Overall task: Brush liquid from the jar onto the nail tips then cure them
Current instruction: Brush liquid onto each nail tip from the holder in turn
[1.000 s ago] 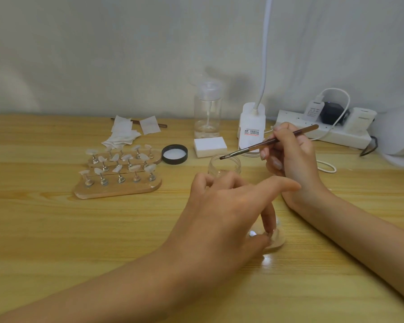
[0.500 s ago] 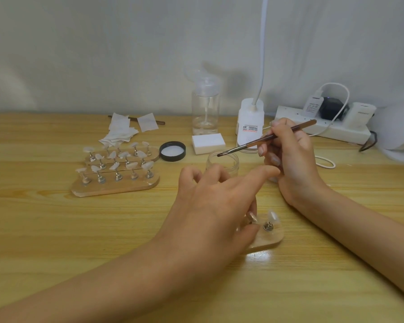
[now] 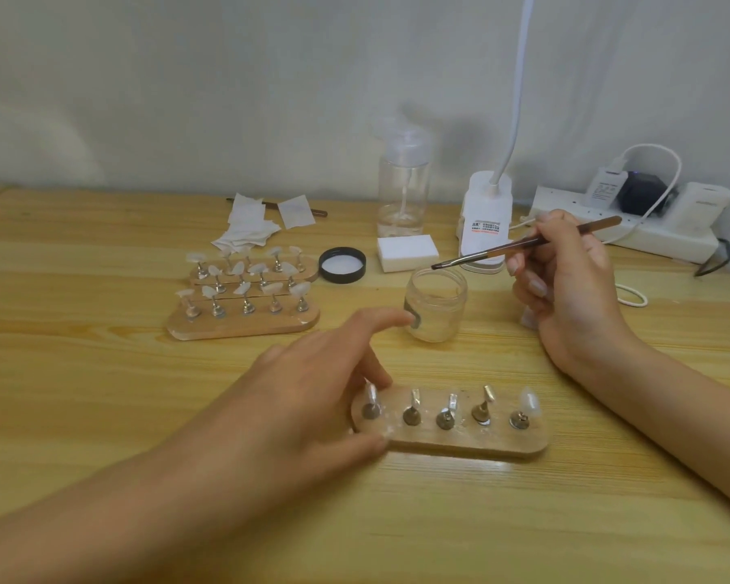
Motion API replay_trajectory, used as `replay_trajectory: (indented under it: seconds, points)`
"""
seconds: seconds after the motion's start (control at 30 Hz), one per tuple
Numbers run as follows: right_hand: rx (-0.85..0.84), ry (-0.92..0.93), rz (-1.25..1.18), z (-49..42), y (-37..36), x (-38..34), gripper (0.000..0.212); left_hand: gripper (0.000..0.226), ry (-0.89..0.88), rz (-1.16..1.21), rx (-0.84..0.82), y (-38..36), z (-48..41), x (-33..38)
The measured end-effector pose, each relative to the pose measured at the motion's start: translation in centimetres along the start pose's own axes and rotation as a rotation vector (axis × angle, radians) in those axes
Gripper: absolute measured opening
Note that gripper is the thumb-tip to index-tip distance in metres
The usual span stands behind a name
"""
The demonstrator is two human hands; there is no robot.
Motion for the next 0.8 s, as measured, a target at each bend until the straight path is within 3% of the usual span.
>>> replay_trajectory:
  seconds: [0.2, 0.4, 0.5, 0.67, 0.8]
  points:
    - [0.007, 0.001, -0.018, -0.2, 0.2, 0.1, 0.028, 0.089, -0.005, 0.196, 0.020, 0.9, 0.5, -1.3]
    - [0.003, 0.001, -0.041, -0.4, 0.2, 0.3, 0.028, 0.076, -0.018, 0.363, 0.139, 1.9, 0.7, -2.1]
    - [0.000, -0.002, -0.043, -0.4, 0.2, 0.3, 0.028, 0.081, -0.030, 0.346, 0.153, 2.0, 0.9, -2.0]
    - [0.000, -0.007, -0.043, -0.2, 0.2, 0.2, 0.028, 0.096, -0.150, 0.107, 0.208, 2.9, 1.3, 0.3]
    - [0.005, -0.004, -0.045, -0.2, 0.2, 0.1, 0.027, 0.076, -0.231, 0.227, 0.334, 6.3, 0.0, 1.7]
Point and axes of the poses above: each hand's wrist, its own z-axis away from the middle knuckle, its own y-axis out of the back of the hand, x = y × z, the point moved 10 cm from there along -z, towards the middle knuckle
